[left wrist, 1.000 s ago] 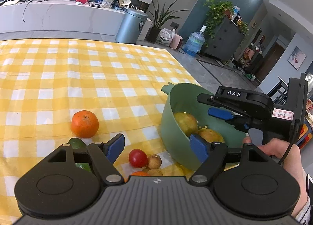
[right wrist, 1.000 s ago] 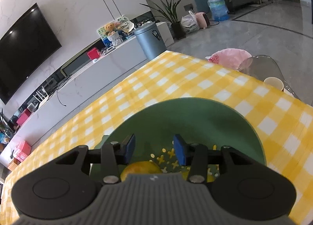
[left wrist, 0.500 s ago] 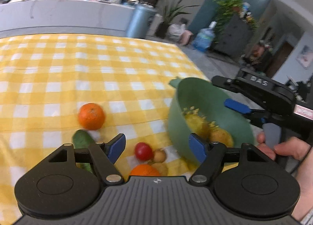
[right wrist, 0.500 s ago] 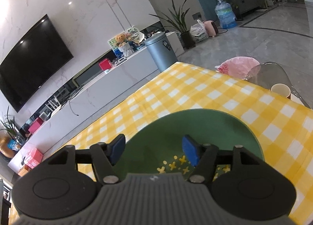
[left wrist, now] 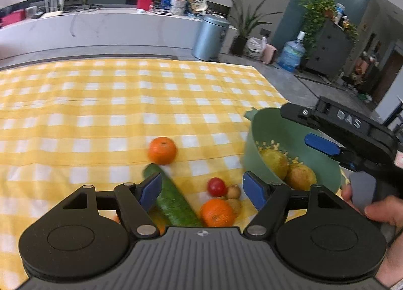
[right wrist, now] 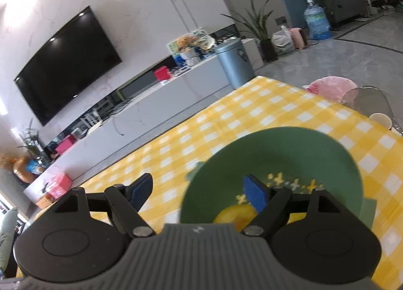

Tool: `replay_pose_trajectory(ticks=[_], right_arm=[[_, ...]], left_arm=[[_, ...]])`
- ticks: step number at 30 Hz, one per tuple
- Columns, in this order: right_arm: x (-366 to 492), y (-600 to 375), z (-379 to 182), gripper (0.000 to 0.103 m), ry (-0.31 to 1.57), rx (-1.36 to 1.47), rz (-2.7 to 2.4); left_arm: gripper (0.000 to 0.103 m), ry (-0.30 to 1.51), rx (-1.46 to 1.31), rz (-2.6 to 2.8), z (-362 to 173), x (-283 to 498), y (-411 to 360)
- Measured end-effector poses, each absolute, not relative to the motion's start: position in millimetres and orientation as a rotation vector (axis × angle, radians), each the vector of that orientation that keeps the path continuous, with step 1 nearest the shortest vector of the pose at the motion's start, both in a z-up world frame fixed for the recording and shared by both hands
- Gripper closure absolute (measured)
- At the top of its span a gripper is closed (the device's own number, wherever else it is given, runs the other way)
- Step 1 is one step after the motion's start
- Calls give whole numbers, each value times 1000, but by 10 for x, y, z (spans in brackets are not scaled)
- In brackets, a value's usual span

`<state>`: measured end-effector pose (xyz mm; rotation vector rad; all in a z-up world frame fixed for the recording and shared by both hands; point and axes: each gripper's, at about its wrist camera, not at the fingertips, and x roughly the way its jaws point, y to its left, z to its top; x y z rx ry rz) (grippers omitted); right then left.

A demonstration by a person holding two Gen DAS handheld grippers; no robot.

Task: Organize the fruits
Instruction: 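Move both tools back to the fruit and approach the oranges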

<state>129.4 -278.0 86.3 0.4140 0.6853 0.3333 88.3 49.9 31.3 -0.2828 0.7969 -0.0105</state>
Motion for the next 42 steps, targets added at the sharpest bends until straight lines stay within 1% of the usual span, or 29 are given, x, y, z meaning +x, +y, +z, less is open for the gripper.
replay_pose_trajectory(ticks=[2, 3, 5, 6, 7, 10, 13, 17, 19, 22, 25, 29, 31, 32, 33, 37, 41, 42], right_arm=[[1202, -2712, 913, 27, 692, 402, 371], [1149, -2673, 934, 30, 696, 393, 389], [1045, -2572, 968, 40, 708, 365, 430], [988, -2508, 980, 53, 722, 344, 452], [936, -2438, 984, 60, 741, 318, 474], [764, -2289, 945, 68, 802, 240, 503], [613, -2227, 847, 68, 863, 196, 477], [564, -2338, 700, 67, 950, 267, 407], [569, -2361, 668, 61, 961, 301, 390], [608, -2298, 634, 60, 985, 291, 354], [677, -2220, 548, 60, 1023, 309, 305], [781, -2135, 430, 60, 1073, 314, 287], [811, -2102, 401, 60, 1084, 303, 284], [826, -2094, 386, 60, 1088, 303, 286], [839, -2091, 371, 60, 1094, 310, 290], [876, -2105, 315, 60, 1112, 347, 293], [892, -2121, 301, 60, 1118, 374, 298], [890, -2116, 299, 63, 1118, 373, 302]], left_arm=[[17, 809, -293, 23, 371, 818, 583], [17, 815, -295, 47, 392, 792, 626], [17, 824, -276, 108, 433, 716, 722], [17, 831, -259, 141, 447, 676, 768], [17, 838, -248, 166, 458, 640, 817], [17, 849, -261, 198, 431, 507, 974], [17, 866, -306, 189, 342, 431, 1104], [17, 859, -326, 160, 234, 400, 1192], [17, 865, -323, 142, 164, 415, 1209], [17, 914, -313, 186, 18, 463, 1252], [18, 919, -329, 172, -76, 481, 1318], [20, 901, -375, 156, -157, 515, 1389], [23, 902, -403, 145, -201, 540, 1405], [27, 906, -413, 137, -216, 553, 1410], [28, 904, -419, 124, -235, 564, 1409], [29, 887, -447, 79, -270, 610, 1414], [30, 915, -508, 22, -331, 634, 1431], [31, 932, -514, 5, -346, 647, 1419]])
